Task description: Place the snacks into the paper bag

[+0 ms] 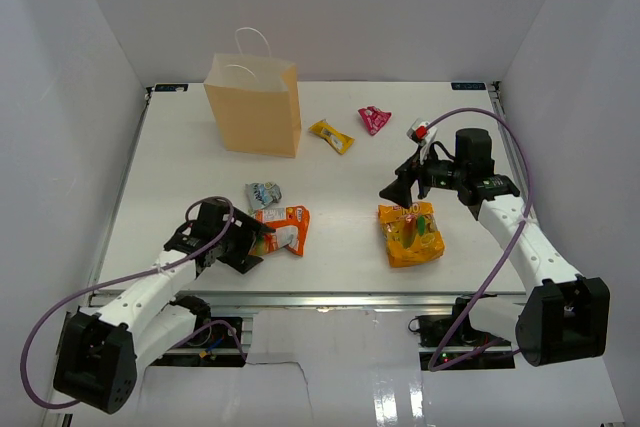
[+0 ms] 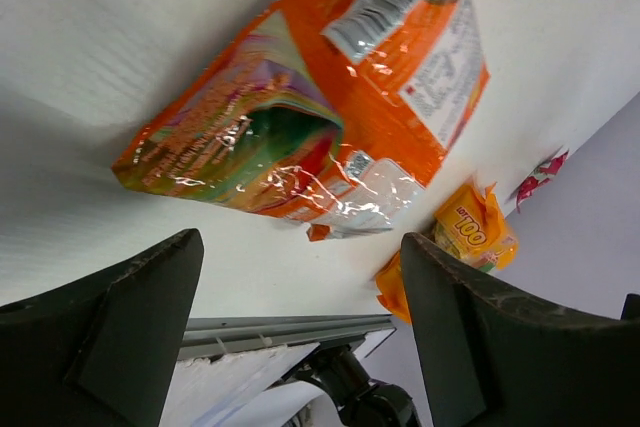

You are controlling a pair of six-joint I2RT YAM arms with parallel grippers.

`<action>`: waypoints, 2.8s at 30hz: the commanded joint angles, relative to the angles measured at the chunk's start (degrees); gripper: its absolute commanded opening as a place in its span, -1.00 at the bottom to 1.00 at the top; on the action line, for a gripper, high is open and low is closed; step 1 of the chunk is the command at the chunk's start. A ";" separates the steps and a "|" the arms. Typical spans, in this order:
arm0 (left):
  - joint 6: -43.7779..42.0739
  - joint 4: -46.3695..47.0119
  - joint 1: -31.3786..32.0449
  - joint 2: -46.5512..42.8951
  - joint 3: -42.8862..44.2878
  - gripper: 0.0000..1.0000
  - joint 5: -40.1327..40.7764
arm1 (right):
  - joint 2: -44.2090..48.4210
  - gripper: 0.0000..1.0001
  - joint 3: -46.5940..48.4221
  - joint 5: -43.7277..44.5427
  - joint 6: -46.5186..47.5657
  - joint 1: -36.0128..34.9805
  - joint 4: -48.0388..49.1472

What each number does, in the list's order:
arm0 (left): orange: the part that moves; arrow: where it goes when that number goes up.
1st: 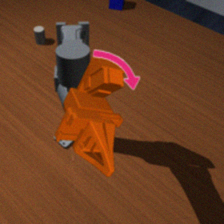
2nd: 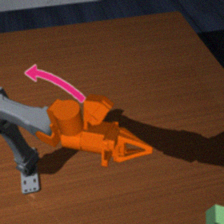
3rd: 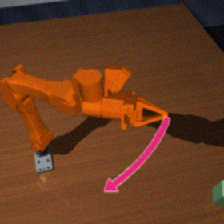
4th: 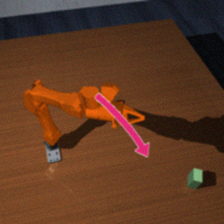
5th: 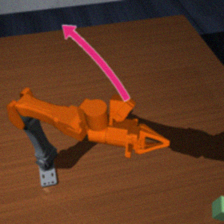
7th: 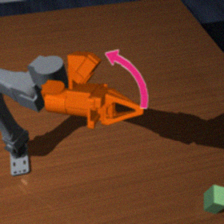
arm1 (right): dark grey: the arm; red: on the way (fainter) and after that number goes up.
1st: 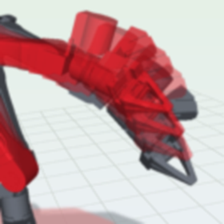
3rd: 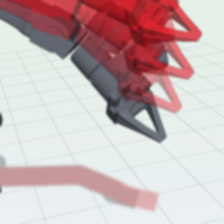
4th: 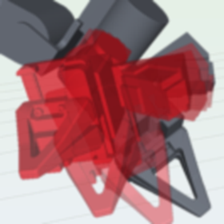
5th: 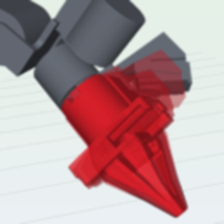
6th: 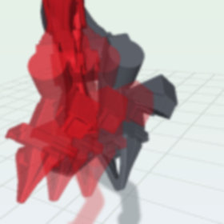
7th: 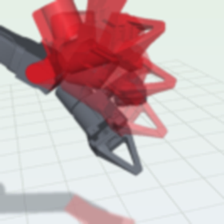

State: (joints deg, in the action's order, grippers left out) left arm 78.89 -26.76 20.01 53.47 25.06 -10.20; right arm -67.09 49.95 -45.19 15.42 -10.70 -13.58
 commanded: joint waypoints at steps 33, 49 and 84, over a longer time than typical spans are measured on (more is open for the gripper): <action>10.25 24.11 0.56 -1.42 -12.67 -0.69 11.34 | 1.70 0.80 -0.65 -2.10 -1.36 2.09 0.93; -7.08 30.01 0.29 -11.99 -5.12 -1.00 10.46 | 1.61 0.81 -0.91 -2.54 -1.09 2.17 1.02; -15.26 37.66 0.29 -6.02 11.14 -1.00 1.94 | 1.43 0.80 -0.38 -3.24 -1.01 2.17 1.19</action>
State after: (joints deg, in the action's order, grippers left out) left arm 64.38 6.55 20.45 47.09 31.88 -6.74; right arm -66.15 48.84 -47.31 14.31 -8.95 -13.56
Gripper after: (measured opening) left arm 0.068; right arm 0.901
